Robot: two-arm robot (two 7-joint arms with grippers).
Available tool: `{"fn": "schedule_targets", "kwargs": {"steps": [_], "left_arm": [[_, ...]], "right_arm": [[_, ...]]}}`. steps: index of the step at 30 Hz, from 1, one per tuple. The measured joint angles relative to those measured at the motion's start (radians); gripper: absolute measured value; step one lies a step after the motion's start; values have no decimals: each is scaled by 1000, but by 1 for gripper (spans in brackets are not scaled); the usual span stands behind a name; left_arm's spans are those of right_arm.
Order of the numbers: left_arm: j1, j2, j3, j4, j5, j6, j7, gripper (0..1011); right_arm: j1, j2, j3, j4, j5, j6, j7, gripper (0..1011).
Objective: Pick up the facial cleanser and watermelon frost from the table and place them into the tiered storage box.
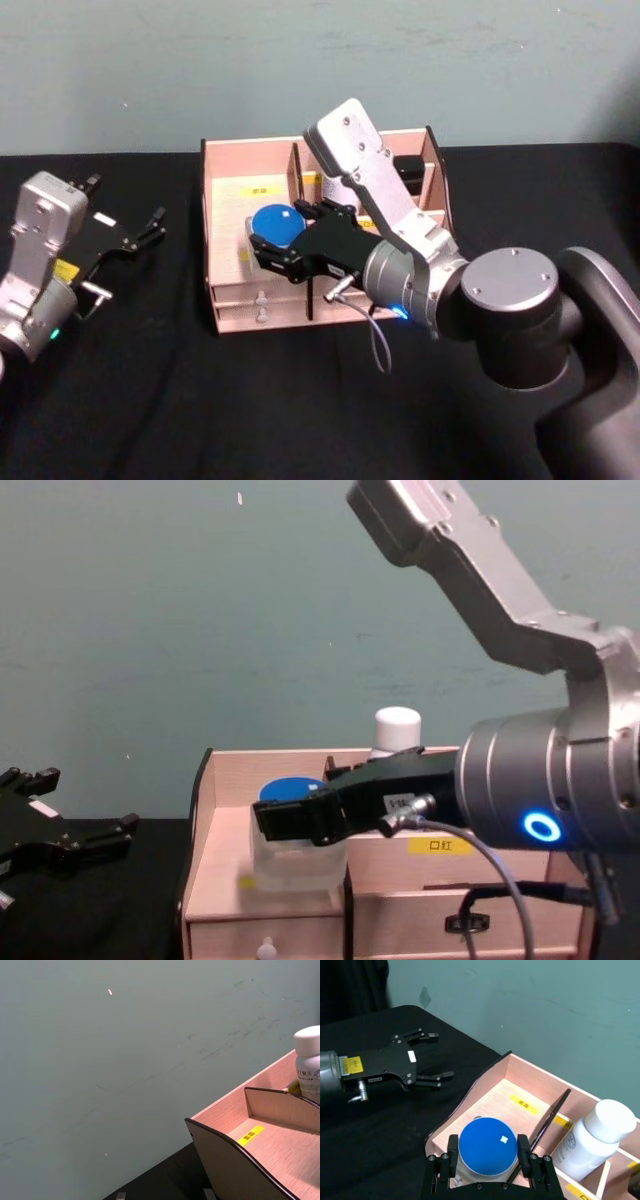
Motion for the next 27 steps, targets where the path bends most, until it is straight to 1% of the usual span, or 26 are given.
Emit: {"fn": "schedule_targets", "kwargs": {"steps": [13,27], "left_arm": [[0,0,0,0,0,0,0,1001],[0,0,0,0,0,0,0,1001]], "right_arm": [[37,-31,-1,65,-15,-22,-9,718],[75,-61,6,137,-21,-42,-19,718]]}}
